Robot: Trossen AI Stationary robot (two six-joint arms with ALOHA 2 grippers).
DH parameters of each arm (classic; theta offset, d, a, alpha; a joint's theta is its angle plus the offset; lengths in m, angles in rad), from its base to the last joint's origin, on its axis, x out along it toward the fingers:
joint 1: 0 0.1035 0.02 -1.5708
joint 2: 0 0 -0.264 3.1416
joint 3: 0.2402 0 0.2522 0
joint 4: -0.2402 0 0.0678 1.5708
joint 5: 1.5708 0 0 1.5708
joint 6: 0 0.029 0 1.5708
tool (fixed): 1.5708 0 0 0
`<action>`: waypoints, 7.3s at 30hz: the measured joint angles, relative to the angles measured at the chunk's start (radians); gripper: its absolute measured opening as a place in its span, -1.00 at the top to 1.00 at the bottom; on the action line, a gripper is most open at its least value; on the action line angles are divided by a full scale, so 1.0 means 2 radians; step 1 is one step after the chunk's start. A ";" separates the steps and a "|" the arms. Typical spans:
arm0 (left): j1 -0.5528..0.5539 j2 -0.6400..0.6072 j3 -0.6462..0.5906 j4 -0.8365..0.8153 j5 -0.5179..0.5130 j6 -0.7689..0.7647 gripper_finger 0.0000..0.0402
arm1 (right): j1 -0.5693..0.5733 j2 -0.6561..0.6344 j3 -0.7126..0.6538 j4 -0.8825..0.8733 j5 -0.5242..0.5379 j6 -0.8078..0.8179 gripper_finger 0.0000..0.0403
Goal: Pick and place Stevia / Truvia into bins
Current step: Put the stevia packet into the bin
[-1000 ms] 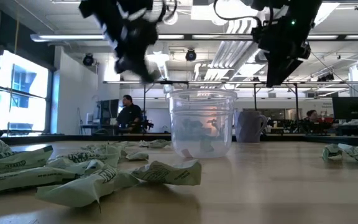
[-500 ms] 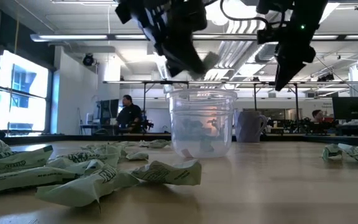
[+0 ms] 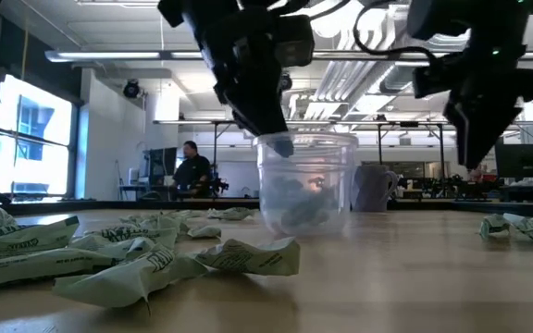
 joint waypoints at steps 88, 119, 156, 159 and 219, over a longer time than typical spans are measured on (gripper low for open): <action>-0.047 -0.204 -0.338 0.023 -0.154 -0.646 -0.42 | 0.054 0.251 0.328 -0.092 0.147 0.075 -0.47; -0.052 -0.233 -0.220 0.078 -0.150 -0.323 0.89 | 0.126 0.064 0.327 -0.325 0.333 0.264 -0.46; 0.026 -0.090 -0.005 -0.323 -0.149 -0.232 -0.31 | 0.145 0.045 0.222 -0.290 0.253 0.314 -0.46; 0.060 -0.089 -0.044 -0.310 -0.113 -0.246 -0.25 | 0.132 0.045 0.222 -0.290 0.244 0.312 -0.46; 0.018 -0.109 -0.109 0.128 0.010 -0.228 0.88 | 0.138 0.045 0.223 -0.288 0.177 0.334 -0.46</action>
